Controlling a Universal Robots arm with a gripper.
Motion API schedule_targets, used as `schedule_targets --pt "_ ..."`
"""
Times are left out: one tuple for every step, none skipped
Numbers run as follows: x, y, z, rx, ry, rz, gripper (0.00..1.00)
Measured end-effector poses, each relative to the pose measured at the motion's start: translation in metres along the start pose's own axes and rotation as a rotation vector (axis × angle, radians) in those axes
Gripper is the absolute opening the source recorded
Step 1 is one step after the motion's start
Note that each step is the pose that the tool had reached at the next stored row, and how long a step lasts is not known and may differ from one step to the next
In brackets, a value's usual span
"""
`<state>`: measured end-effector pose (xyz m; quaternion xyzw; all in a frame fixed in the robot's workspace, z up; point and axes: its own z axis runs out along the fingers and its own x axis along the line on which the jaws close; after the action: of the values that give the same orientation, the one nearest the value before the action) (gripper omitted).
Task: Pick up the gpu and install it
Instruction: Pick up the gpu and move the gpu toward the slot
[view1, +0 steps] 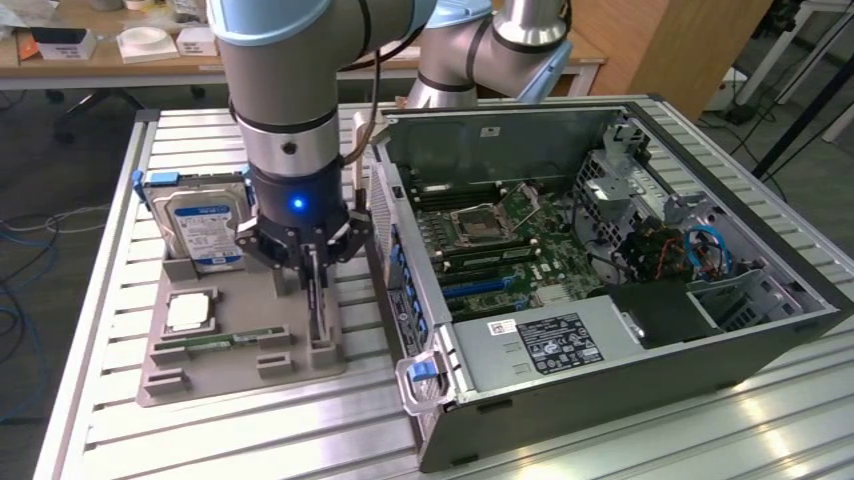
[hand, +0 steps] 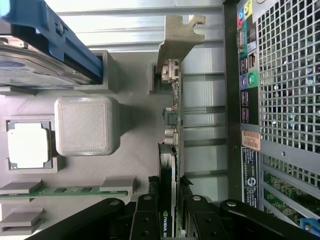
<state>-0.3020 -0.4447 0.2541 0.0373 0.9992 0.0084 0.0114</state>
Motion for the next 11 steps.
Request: schedule_targets --pt "0.0 0.0 -0.0013 0.0 0.0001 0.0 0.26" --pt "0.0 0.0 -0.0027 0.0001 0.0 0.0 0.26" --pt "0.0 0.0001 -0.0041 0.0 0.0 0.0 0.26" --pt "0.0 0.0001 -0.0055 -0.0001 -0.0001 0.0 0.26" --pt "0.0 0.0001 -0.0069 0.0001 0.0 0.0 0.26" --pt "0.0 0.0001 -0.0083 0.0 -0.0001 0.0 0.26" --pt "0.0 0.0002 -0.0095 0.0001 -0.0001 0.0 0.26" --pt "0.0 0.0002 -0.0107 0.0 0.0 0.0 0.26" --pt "0.0 0.0002 -0.0119 0.0 0.0 0.0 0.26" --pt "0.0 0.0002 -0.0133 0.0 0.0 0.0 0.26" --pt "0.0 0.0002 -0.0145 0.0 0.0 0.0 0.26"
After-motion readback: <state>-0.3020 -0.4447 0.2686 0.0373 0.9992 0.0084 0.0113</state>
